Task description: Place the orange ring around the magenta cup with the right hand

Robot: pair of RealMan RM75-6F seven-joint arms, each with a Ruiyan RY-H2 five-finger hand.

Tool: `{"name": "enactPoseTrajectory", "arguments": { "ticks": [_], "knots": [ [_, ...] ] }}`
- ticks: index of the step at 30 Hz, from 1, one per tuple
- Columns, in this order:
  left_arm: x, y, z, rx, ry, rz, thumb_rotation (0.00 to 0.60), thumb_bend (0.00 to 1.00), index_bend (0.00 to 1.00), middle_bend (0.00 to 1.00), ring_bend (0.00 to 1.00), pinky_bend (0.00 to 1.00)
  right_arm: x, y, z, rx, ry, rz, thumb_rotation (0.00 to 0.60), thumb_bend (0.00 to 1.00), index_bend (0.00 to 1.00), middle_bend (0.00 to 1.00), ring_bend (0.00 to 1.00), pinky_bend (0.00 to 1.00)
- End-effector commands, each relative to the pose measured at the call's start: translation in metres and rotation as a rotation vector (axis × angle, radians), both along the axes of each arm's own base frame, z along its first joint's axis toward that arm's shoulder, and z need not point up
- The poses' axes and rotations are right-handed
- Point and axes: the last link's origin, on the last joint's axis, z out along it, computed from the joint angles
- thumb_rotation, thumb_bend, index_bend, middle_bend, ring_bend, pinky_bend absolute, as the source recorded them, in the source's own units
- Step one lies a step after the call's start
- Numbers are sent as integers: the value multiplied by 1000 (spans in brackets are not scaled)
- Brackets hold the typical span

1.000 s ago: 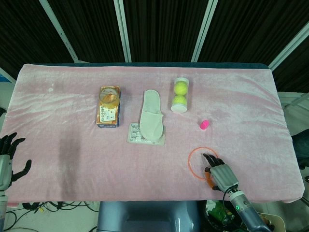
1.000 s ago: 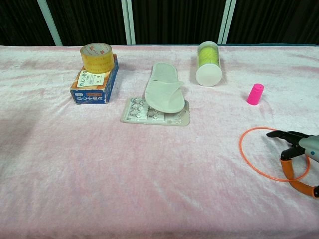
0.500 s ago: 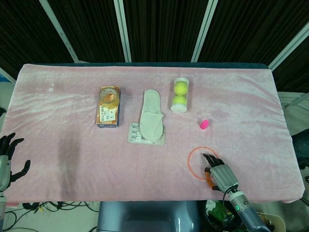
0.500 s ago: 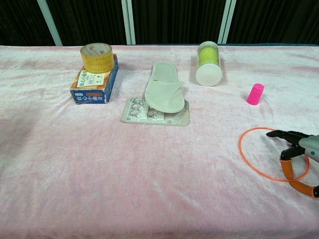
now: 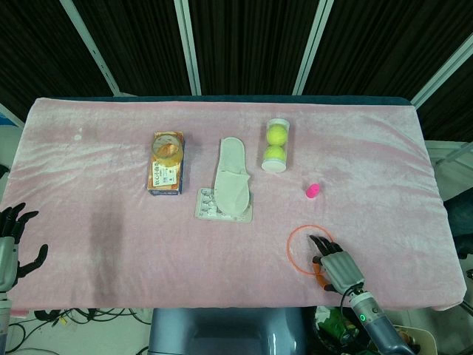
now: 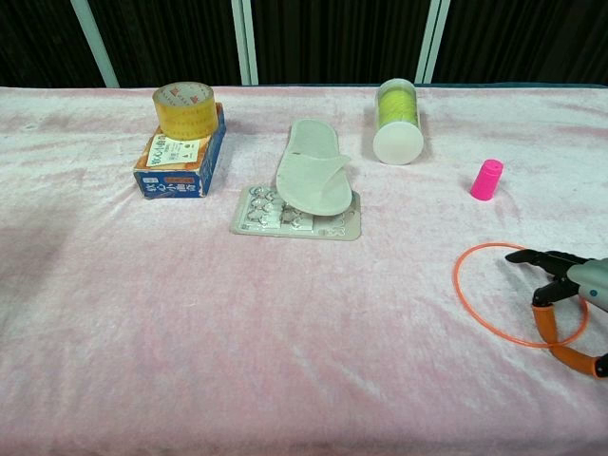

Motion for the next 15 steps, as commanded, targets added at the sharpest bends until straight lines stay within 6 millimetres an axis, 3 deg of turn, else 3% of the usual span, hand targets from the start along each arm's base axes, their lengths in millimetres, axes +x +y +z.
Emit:
{"name": "enactPoseTrajectory", "arguments": {
  "ticks": [1, 15],
  "knots": [
    [0, 0, 0, 1, -1, 0, 600, 355, 196, 64, 0, 0, 0, 0, 0, 2, 1, 1, 600, 391, 677, 0, 0, 161],
    [0, 0, 0, -1, -1, 1, 600, 355, 196, 64, 0, 0, 4, -1, 3, -8, -25, 5, 600, 416, 710, 0, 0, 161]
  ]
}}
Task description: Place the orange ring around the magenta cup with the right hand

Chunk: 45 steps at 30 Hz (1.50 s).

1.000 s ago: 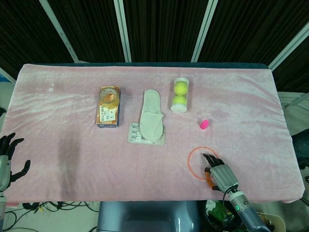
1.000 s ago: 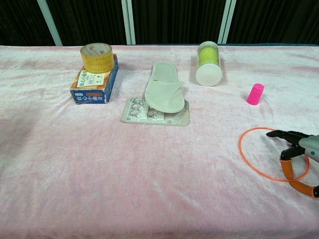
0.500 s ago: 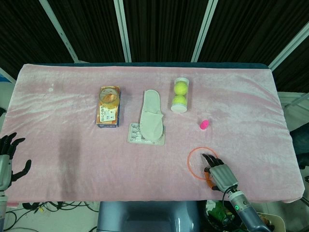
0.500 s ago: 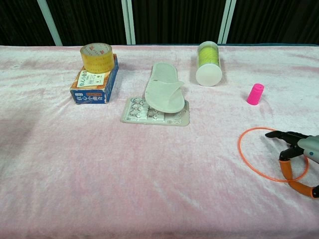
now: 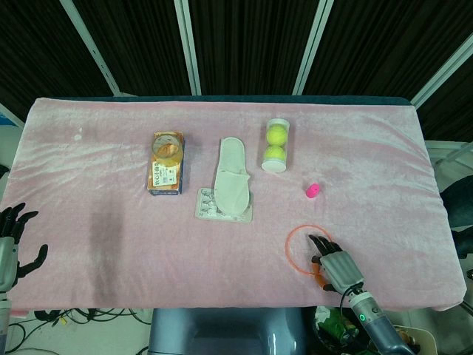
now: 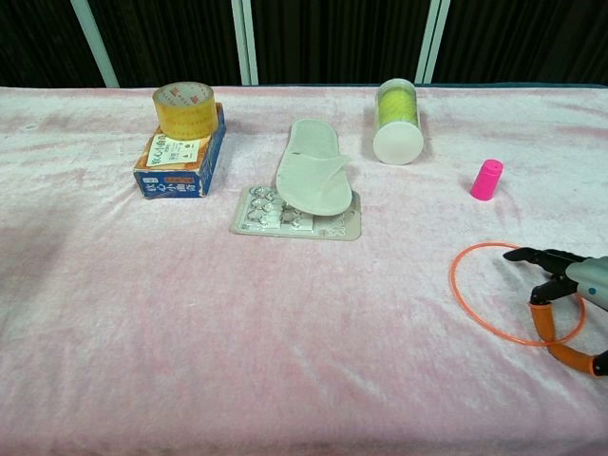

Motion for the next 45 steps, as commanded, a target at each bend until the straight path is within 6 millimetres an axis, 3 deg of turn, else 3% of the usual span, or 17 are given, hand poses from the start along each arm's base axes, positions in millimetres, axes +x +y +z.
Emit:
{"name": "enactPoseTrajectory", "arguments": {
  "ticks": [1, 15, 28, 36, 45],
  "knots": [
    [0, 0, 0, 0, 0, 1, 600, 355, 196, 64, 0, 0, 1, 0, 2, -1, -10, 0, 600, 416, 712, 0, 0, 161],
    [0, 0, 0, 2, -2, 1, 600, 356, 197, 64, 0, 0, 5, -3, 24, -74, -69, 5, 600, 428, 732, 0, 0, 160],
    [0, 0, 0, 2, -2, 1, 600, 355, 197, 64, 0, 0, 11, -14, 66, -220, -130, 27, 600, 434, 741, 0, 0, 160],
    [0, 0, 0, 2, -1, 0, 600, 355, 197, 64, 0, 0, 12, -47, 94, -296, -102, 28, 600, 435, 741, 0, 0, 161],
    [0, 1, 0, 5, -1, 3, 600, 355, 197, 64, 0, 0, 12, -101, 94, -294, -24, -1, 600, 441, 741, 0, 0, 160]
  ]
}}
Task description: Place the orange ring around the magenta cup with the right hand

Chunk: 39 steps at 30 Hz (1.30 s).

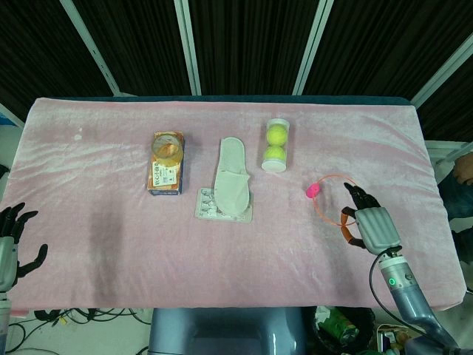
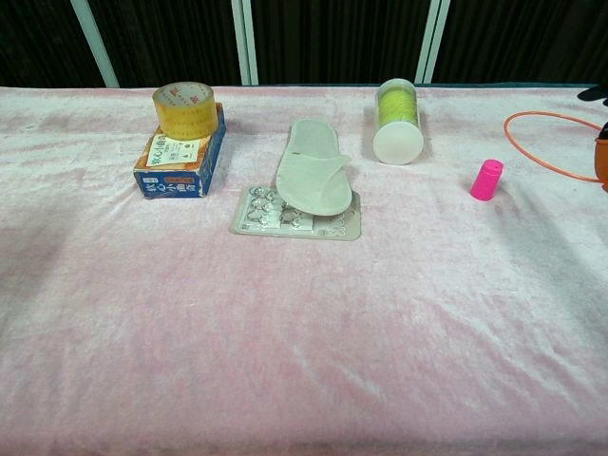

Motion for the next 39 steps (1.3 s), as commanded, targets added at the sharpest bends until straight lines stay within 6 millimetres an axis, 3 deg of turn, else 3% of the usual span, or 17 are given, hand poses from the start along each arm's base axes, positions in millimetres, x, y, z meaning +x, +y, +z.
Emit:
{"name": "enactPoseTrajectory", "arguments": {
  "ticks": [1, 10, 21, 28, 39],
  "knots": [
    [0, 0, 0, 1, 0, 1, 600, 355, 197, 64, 0, 0, 3, -25, -3, -1, 24, -13, 600, 441, 741, 0, 0, 160],
    [-1, 2, 0, 2, 0, 5, 600, 356, 196, 64, 0, 0, 7, -54, -30, 41, 44, -47, 600, 441, 741, 0, 0, 160],
    [-1, 3, 1, 1, -3, 5, 600, 355, 196, 62, 0, 0, 4, -61, -61, 96, 83, -71, 600, 392, 733, 0, 0, 161],
    [-1, 3, 1, 0, -4, 7, 600, 355, 202, 62, 0, 0, 3, -57, -74, 123, 92, -71, 600, 308, 447, 0, 0, 160],
    [-1, 3, 1, 0, -5, 8, 600, 355, 201, 62, 0, 0, 1, -51, -70, 135, 89, -92, 600, 291, 302, 0, 0, 160]
  ]
}}
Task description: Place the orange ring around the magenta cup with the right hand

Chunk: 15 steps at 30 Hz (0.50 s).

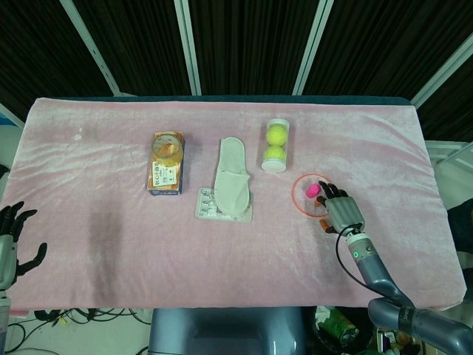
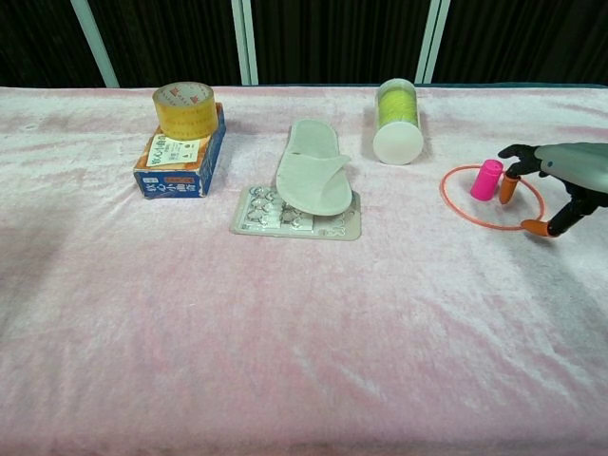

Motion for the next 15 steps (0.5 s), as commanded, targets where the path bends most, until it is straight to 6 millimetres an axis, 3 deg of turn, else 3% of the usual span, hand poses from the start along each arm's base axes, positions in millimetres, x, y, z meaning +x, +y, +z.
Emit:
{"name": "enactPoseTrajectory", "arguments": {
  "ticks": [1, 7, 12, 15],
  "knots": [
    [0, 0, 0, 0, 0, 0, 600, 355, 201, 62, 0, 0, 0, 1, 3, -7, -3, -2, 600, 291, 303, 0, 0, 160],
    [0, -1, 0, 3, -1, 0, 600, 355, 201, 62, 0, 0, -1, 10, 17, -32, -24, 2, 600, 289, 342, 0, 0, 160],
    [1, -1, 0, 2, -2, 0, 600, 355, 202, 62, 0, 0, -6, 38, 44, -66, -46, 14, 600, 281, 342, 0, 0, 160],
    [1, -1, 0, 4, -3, -2, 600, 355, 201, 62, 0, 0, -10, 61, 61, -76, -50, 16, 600, 276, 254, 0, 0, 160]
  ]
}}
